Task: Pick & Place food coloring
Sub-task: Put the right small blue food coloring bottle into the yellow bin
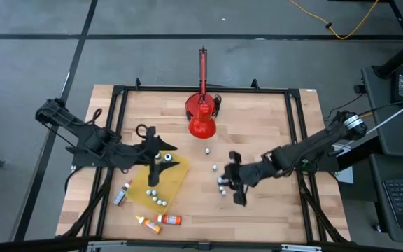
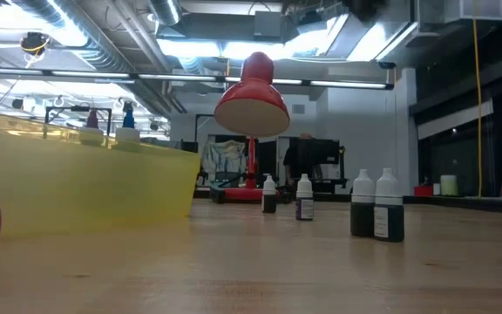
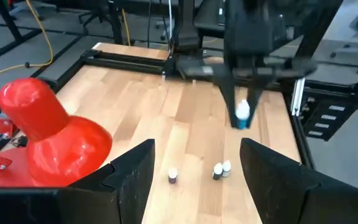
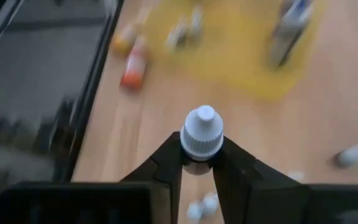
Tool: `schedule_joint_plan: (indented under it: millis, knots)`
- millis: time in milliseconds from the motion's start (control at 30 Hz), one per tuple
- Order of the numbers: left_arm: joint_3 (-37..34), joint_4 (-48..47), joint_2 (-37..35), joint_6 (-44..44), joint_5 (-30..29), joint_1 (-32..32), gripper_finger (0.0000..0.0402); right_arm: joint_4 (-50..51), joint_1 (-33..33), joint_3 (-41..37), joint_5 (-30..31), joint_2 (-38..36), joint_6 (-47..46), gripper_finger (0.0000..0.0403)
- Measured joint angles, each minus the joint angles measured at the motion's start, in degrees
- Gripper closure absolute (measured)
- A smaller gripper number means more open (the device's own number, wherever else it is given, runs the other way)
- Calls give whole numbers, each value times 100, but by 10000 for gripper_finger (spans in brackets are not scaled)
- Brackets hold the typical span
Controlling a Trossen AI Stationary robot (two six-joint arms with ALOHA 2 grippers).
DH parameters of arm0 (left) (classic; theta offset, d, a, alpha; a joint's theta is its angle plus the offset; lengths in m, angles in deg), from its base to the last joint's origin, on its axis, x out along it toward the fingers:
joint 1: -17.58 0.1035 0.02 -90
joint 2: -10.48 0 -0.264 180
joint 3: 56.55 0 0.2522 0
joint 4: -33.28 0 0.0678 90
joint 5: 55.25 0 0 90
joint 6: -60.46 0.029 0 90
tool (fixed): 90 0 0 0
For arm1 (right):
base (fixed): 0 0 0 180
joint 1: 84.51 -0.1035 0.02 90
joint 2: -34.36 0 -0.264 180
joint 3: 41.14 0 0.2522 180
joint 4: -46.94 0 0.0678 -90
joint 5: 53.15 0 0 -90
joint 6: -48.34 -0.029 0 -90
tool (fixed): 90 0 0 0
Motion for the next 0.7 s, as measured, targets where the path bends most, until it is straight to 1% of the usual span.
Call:
schedule_joint_plan:
  millis: [133,233,433,600,700]
  knots:
    - [520,-330,346,67,2,0,171,421,200,889,490,-2,129,330]
    - [813,-388,528,281,-23,-2,171,453,395,1355,626,-2,305,328]
    - [1225,-372,789,450,-44,107,171,537,813,2056,610,217,603,332]
    - [1398,-365,879,493,-43,200,171,667,1014,2869,366,841,1025,328]
    - [1401,-361,877,410,2,277,171,1032,1065,3419,320,1283,1190,329]
